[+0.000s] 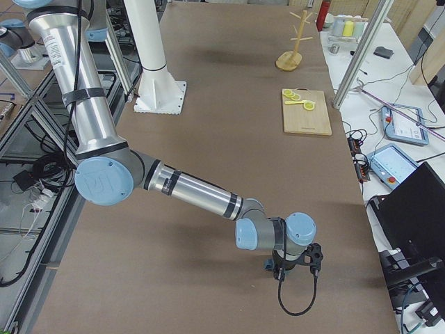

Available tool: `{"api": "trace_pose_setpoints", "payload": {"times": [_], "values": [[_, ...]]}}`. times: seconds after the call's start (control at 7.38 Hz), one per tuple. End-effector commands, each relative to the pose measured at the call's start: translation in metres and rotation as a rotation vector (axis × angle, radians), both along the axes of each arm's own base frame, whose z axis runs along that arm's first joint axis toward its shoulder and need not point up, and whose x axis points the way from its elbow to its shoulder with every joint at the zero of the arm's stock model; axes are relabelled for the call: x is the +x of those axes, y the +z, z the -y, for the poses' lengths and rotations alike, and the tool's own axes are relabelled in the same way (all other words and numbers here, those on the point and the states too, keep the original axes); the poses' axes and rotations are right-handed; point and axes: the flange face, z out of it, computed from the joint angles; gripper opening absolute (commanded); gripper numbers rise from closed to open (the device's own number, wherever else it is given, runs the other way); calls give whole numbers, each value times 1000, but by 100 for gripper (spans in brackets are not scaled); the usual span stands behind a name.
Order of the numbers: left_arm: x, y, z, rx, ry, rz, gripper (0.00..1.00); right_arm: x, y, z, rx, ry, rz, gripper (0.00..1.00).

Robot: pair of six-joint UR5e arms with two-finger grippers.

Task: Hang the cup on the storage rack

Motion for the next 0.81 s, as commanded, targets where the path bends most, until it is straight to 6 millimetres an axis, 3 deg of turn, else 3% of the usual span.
{"api": "trace_pose_setpoints", "payload": {"times": [0.0, 0.14, 0.27, 0.54, 0.68], "values": [[-1, 1, -3, -2, -2, 0, 98, -9, -12, 11, 19, -14, 1, 0], [-1, 1, -6, -1, -1, 1, 98, -10, -37, 21, 54, -4, 11, 0], [0, 2, -6, -1, 2, 0, 98, -24, -76, 28, 66, 36, 85, 0], [1, 2, -7, -2, 6, -3, 98, -101, -151, 36, 93, 16, 150, 0], [1, 2, -7, -3, 7, -6, 98, -158, -205, 32, 74, 30, 189, 0]]}}
